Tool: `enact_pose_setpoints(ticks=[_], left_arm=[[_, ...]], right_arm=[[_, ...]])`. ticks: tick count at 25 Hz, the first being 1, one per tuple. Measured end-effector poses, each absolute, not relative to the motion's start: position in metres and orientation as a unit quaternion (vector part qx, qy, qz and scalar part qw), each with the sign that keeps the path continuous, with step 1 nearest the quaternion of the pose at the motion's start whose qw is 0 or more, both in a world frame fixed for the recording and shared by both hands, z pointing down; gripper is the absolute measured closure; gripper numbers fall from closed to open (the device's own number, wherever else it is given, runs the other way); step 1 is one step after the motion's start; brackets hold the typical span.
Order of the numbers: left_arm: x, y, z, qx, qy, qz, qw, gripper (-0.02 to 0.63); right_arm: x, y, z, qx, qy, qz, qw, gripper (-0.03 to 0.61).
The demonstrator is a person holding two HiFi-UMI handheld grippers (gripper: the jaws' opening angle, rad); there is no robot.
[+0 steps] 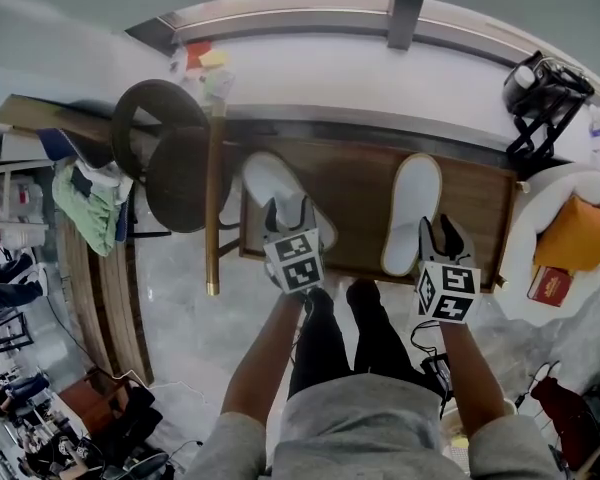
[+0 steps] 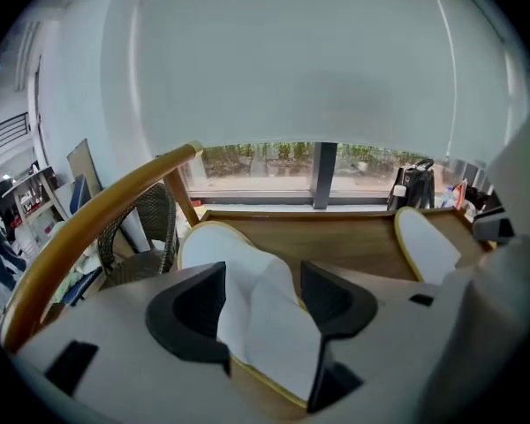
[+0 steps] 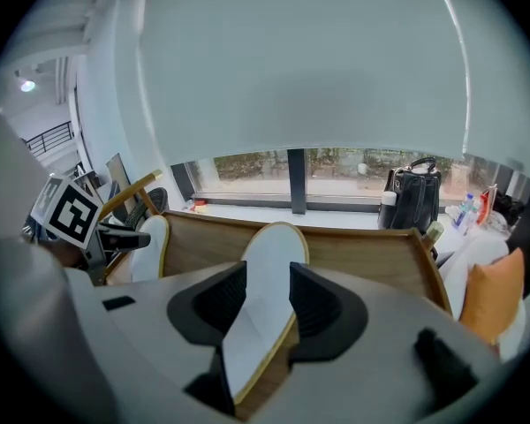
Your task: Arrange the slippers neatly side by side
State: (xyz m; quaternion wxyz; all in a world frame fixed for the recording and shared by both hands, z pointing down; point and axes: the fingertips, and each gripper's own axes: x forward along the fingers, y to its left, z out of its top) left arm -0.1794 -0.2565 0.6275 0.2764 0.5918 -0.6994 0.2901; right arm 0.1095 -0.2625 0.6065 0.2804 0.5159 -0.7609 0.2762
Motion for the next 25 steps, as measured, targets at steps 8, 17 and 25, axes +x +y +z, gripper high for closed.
enact_pose_setpoints(ticks=[8,17,25], left_arm=[[-0.204,-0.251,0.639,0.548,-0.725,0.294,0.296,0.408],[-0.21,-0.25,0.635,0.544,-0.728,0.335,0.247,0.584],[-0.212,-0.248,0.623,0.554,-0.726,0.331,0.237,0.586]], right_arm=[[0.122,-0.257,0.607,0.524,-0.755,0.272,0.287,0.43],[0.119,-0.257,0.606,0.521,-0.758,0.263,0.29,0.43],[0.12,-0.256,0.605,0.521,-0.758,0.266,0.287,0.43]])
